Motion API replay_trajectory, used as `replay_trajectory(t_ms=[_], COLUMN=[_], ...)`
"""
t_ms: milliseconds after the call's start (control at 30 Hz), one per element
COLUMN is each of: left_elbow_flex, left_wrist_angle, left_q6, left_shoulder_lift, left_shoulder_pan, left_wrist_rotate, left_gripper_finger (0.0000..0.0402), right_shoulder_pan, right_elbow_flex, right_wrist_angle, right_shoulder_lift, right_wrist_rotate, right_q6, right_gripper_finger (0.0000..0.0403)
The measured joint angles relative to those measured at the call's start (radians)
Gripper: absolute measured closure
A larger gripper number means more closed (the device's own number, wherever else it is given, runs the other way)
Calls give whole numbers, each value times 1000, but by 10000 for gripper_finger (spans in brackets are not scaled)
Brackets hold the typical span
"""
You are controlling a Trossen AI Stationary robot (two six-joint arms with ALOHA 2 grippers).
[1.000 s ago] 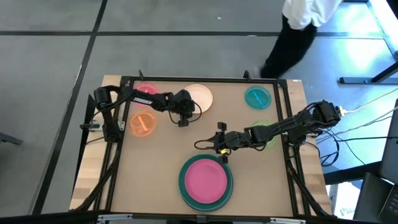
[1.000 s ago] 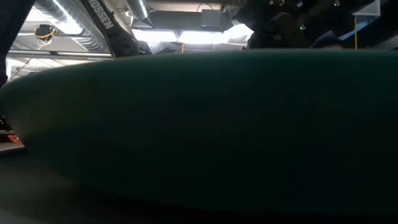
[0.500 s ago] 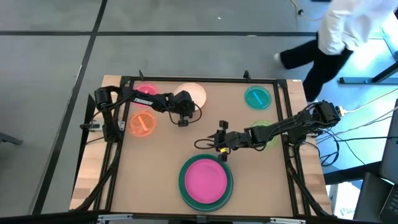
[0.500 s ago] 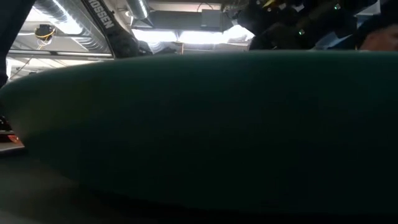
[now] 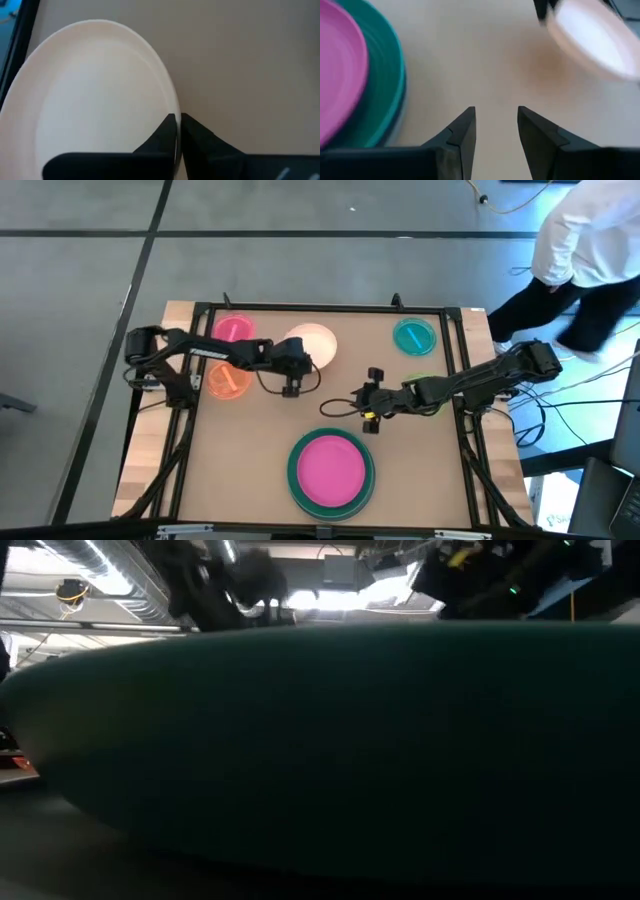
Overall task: Stack plastic plates
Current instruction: Stack the light orange plate on top of the pink plate
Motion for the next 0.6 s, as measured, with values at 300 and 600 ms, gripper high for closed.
replay_trajectory(t_ms=[300,600], left_elbow_flex=[0,0], left_wrist_angle=[-35,74], left_q6=[-77,-143], left_shoulder_lift=[-148,-148], left_shoulder_pan=[-213,-416], left_wrist_rotate=[3,88], left_gripper_finger=[392,392], right_shoulder_pan=[-1,-2], right_elbow_flex=[-211,-441], right_wrist_angle=[10,215], right_shoulder_lift=[-135,-217], right_wrist_rotate=[128,264], right_q6=[110,173], right_gripper_finger=[269,269])
